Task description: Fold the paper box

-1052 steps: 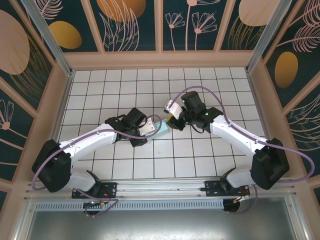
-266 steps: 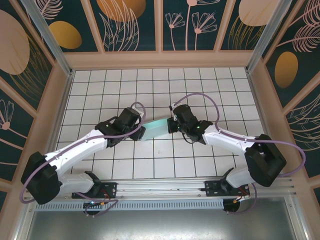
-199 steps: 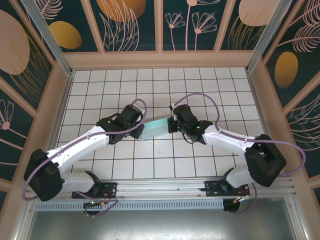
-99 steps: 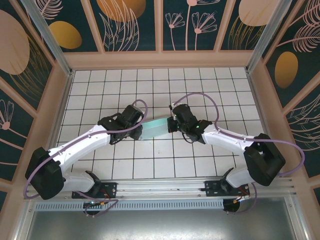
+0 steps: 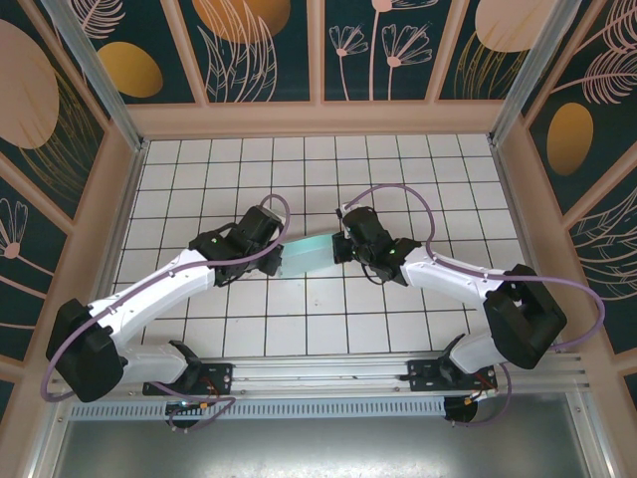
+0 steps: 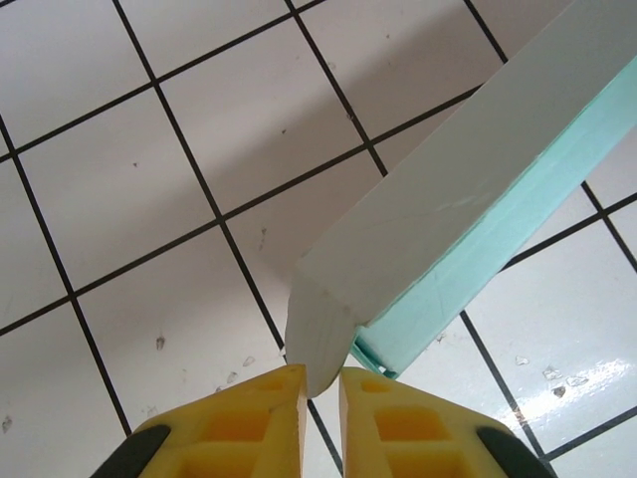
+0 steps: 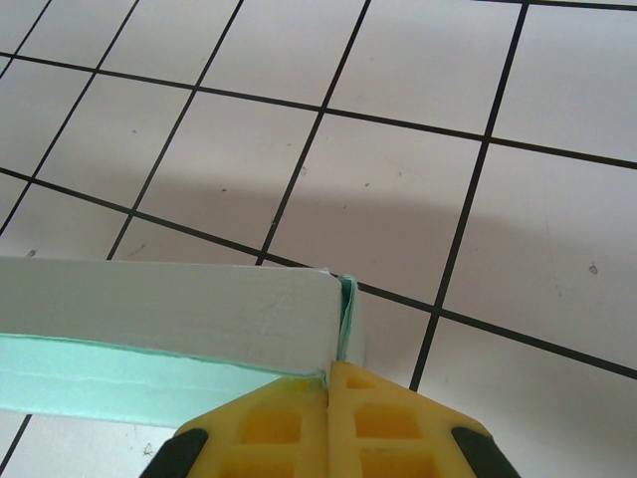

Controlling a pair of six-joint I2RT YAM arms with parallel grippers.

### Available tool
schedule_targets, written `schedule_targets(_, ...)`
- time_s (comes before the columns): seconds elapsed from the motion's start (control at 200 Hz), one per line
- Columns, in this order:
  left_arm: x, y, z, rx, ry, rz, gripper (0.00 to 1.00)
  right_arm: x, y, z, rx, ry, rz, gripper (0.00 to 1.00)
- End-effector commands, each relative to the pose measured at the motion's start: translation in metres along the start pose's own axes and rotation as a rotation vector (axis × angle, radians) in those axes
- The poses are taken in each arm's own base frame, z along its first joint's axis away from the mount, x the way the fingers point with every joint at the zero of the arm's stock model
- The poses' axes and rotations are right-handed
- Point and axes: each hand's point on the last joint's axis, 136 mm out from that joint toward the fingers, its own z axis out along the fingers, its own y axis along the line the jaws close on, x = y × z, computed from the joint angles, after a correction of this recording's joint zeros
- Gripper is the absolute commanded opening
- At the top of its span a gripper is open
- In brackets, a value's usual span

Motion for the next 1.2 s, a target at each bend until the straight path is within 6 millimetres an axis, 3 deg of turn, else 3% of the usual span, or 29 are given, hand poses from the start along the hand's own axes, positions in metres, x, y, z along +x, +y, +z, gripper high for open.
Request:
schedule_targets(0.0,-0.007,0.0,-0.003,0.003,-0.012,-0.02,0.15,0.003,0.002,0.002,0.007,0.026,0.015,0.0)
schedule_targets(0.716,0.001,0.005,0.009,-0.038,0.022,-0.008,0.2,0.001,0.003,0.002,0.004,0.025,0.012,0.0)
schedule_targets(0.941,0.003,0.006,0.01,-0.038,0.029,-0.006,0.14,0.001,0.003,0.002,0.007,0.025,0.015,0.0)
schedule_targets(1.106,0.002,0.006,0.009,-0.041,0.024,-0.009,0.0,-0.002,0.005,0.0,0.0,0.018,0.013,0.0)
schedule_targets(1.196,0.0,0.007,0.009,-0.044,0.015,-0.018,0.0,-0.002,0.005,0.0,-0.001,0.017,0.005,0.0)
